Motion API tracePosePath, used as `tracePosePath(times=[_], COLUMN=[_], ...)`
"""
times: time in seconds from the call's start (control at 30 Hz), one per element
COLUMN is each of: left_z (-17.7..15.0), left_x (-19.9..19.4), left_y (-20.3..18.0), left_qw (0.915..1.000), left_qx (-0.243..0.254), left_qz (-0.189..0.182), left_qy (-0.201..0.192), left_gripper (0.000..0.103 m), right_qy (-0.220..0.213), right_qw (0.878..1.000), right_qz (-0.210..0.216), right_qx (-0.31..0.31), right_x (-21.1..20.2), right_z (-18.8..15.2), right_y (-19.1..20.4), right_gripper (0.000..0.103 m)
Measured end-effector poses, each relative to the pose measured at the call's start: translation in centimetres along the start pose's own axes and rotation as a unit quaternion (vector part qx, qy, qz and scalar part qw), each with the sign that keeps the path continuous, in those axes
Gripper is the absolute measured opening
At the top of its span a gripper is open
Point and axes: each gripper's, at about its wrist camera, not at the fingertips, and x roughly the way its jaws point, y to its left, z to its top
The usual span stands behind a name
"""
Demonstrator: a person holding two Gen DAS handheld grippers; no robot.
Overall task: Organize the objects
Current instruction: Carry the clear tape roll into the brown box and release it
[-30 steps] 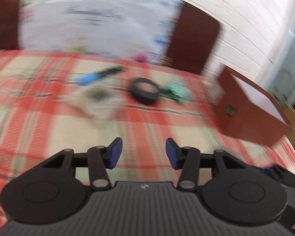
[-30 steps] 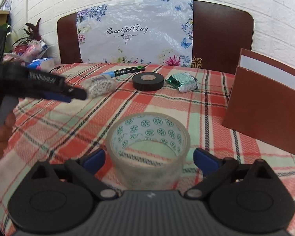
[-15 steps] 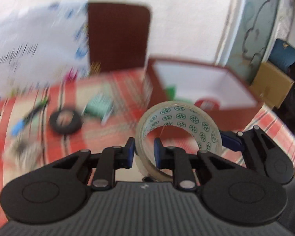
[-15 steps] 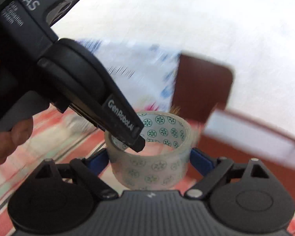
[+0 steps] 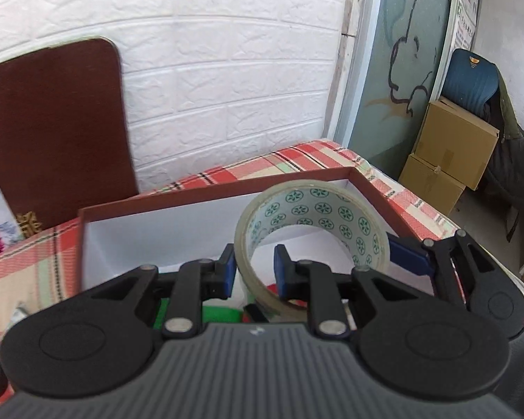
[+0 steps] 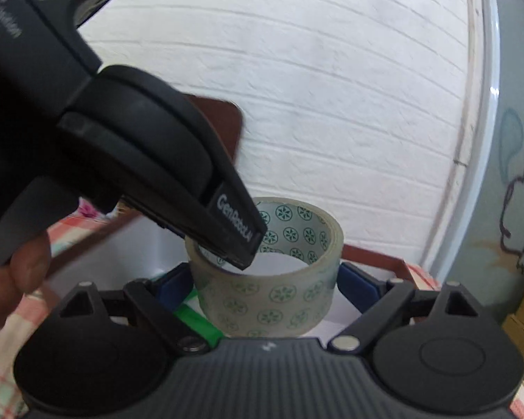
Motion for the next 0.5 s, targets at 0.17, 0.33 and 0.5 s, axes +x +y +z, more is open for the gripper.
tracePosePath(times=[0.17, 0.33, 0.5], left_z=[0.0, -0.8, -2.1], left_x=[1.5, -1.0, -4.6], left_y=[-0.7, -0.3, 1.0], left_qw=[0.9996, 0.9985, 0.9972], left_qx=[0.002, 0.026, 0.02], left_qz=[0.026, 0.048, 0.071], left_qy=[0.012, -0.004, -0.011], left_gripper=[0.046, 0.046, 0.046], right_qy=[0.029, 0.009, -0.008], right_qw=[0.999, 0.998, 0.997], right_qz=[-0.032, -0.031, -0.023], right_qx=[0.017, 0.051, 0.075], right_x=[2.8, 0.8, -2.4], right_z=[-0.7, -1.3, -1.6], right_y=[-1.7, -2.0, -1.0], right_gripper=[0.097, 0.097, 0.097])
